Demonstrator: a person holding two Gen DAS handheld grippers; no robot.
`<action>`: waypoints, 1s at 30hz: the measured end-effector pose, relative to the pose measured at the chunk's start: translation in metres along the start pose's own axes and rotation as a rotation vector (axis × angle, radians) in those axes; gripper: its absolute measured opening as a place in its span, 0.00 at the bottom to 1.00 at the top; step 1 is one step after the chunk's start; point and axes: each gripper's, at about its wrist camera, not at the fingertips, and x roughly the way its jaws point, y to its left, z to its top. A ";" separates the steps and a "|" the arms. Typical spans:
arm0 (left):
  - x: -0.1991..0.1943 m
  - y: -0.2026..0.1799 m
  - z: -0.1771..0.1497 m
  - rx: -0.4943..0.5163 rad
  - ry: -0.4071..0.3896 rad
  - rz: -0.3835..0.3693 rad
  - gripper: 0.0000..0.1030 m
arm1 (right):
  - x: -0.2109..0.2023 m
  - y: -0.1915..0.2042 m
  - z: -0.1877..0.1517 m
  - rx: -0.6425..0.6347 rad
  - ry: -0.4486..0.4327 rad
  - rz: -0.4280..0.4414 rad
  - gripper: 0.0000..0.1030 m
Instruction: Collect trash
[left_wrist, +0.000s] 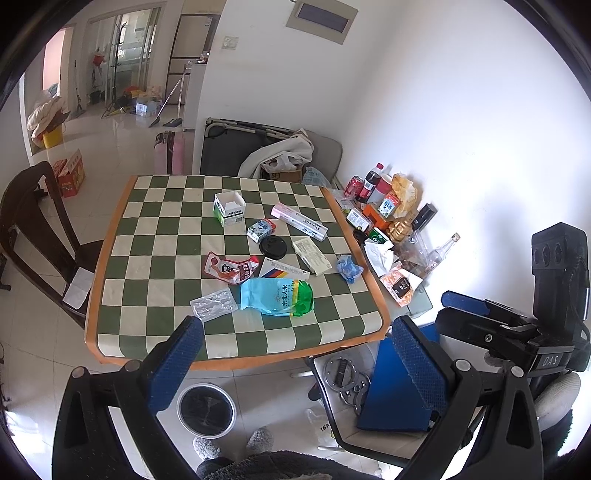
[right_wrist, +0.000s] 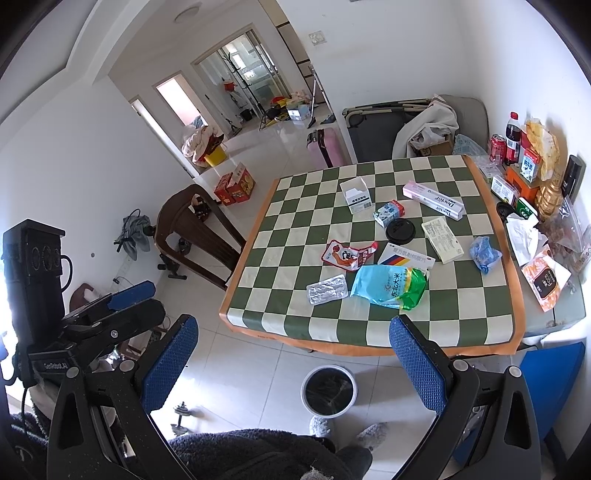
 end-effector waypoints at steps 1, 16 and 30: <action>0.000 0.000 0.000 0.000 0.000 0.001 1.00 | 0.000 0.000 0.000 0.001 0.000 0.002 1.00; 0.000 0.000 0.000 -0.001 0.000 -0.001 1.00 | 0.001 0.002 0.000 0.001 0.000 0.002 1.00; 0.000 0.000 0.000 -0.002 -0.002 -0.002 1.00 | 0.004 0.003 0.001 0.001 0.000 0.003 1.00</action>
